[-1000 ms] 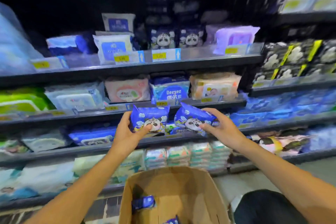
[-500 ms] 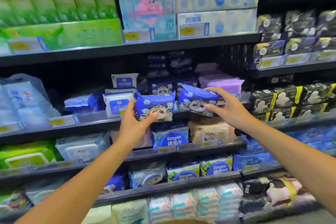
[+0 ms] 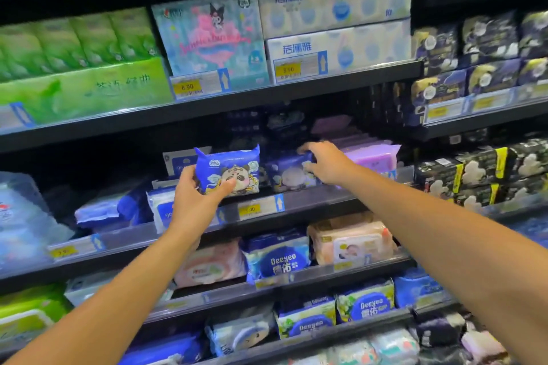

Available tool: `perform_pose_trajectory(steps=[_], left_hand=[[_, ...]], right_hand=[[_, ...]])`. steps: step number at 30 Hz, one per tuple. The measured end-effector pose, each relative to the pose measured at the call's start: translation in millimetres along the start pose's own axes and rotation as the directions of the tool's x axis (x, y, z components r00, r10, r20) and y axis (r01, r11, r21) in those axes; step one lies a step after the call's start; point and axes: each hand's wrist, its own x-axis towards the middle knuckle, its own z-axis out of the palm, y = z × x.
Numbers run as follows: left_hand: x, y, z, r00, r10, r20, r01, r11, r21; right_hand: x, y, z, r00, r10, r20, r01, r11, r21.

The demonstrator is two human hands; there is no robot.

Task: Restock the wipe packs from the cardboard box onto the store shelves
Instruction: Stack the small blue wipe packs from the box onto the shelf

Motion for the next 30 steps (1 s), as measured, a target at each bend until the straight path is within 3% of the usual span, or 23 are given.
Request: perform_pose_trajectory(steps=[3,8,13,18,22,25,30], left_hand=[[4.1,-7.5,6.0,0.999,-0.043,0.017,0.043,0.999,-0.017],[16.2,-7.3,16.2,0.997,-0.061,0.052,0.061,0.998,0.007],[39.6,-5.7,36.8,0.989,-0.12,0.08,0.12,0.993,0.007],[63.7,-12.7,60.9,0.97,-0.183,0.158,0.145,0.963,0.229],[64.6,-17.3,68.5,0.955,-0.281,0.094,0.206,0.859,0.469],[60.9,-12.7,63.9,0.983,-0.18,-0.015,0.154,0.791,0.592],[41.3,-9.8,51.5,0.993,0.108,0.041,-0.105,0.7,0.707]], right_hand=[[4.1,4.1,13.3,0.996,0.083,-0.038,-0.087,0.989,-0.122],[-1.9,3.3,12.6,0.994,-0.001,-0.106,-0.03,0.955,-0.295],[-5.1,6.5,14.4,0.99,-0.018,-0.14,-0.027,0.949,-0.315],[-15.5,13.6,17.9,0.983,-0.052,-0.176,0.022,0.986,-0.166],[-29.4,16.5,8.3,0.975,-0.168,-0.147,0.136,0.968,-0.211],[-42.8,12.8,2.8,0.974,-0.203,-0.096,0.17,0.946,-0.277],[-56.3,11.0,5.9,0.966,-0.239,-0.095,0.198,0.927,-0.317]])
